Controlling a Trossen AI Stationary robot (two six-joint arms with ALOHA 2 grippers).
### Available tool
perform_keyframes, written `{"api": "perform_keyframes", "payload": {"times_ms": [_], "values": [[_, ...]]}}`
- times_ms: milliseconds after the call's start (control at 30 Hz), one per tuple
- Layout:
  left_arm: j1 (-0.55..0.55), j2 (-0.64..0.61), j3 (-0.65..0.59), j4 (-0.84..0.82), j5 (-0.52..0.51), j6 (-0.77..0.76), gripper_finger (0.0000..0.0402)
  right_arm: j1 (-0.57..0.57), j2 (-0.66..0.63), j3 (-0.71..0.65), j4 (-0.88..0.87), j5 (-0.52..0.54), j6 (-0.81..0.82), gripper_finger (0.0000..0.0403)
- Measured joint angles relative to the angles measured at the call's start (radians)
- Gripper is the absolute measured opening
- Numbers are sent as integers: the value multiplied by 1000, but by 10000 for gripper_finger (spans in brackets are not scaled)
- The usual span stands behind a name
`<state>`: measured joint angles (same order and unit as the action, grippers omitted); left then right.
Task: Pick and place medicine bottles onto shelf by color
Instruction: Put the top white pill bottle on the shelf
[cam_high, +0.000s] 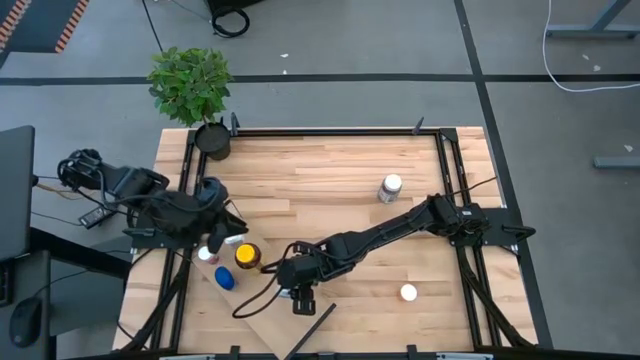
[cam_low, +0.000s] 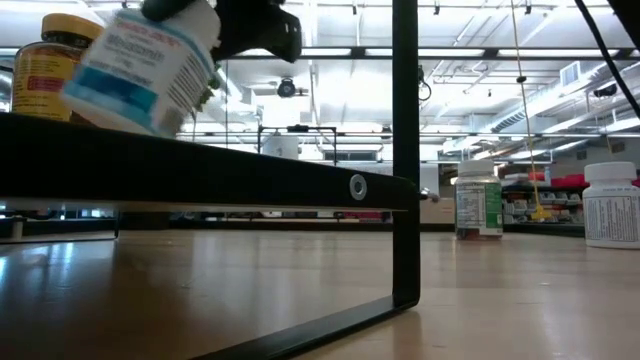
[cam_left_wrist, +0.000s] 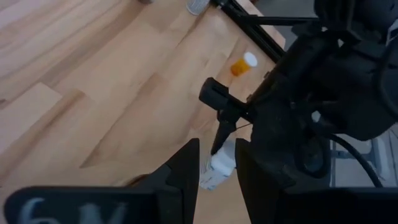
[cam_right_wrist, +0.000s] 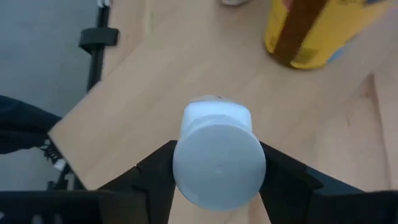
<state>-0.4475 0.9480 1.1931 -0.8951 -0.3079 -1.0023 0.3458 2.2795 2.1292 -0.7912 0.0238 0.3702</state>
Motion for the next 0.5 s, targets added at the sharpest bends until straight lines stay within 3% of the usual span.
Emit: {"api": "perform_keyframes", "payload": {"times_ms": [267, 500], "values": [[-11, 21, 0, 4, 0, 2, 107, 0, 0, 0, 6, -8, 8, 258], [-11, 21, 0, 8, 38, 17, 107, -11, 0, 13, -23, -6, 29, 272]]}}
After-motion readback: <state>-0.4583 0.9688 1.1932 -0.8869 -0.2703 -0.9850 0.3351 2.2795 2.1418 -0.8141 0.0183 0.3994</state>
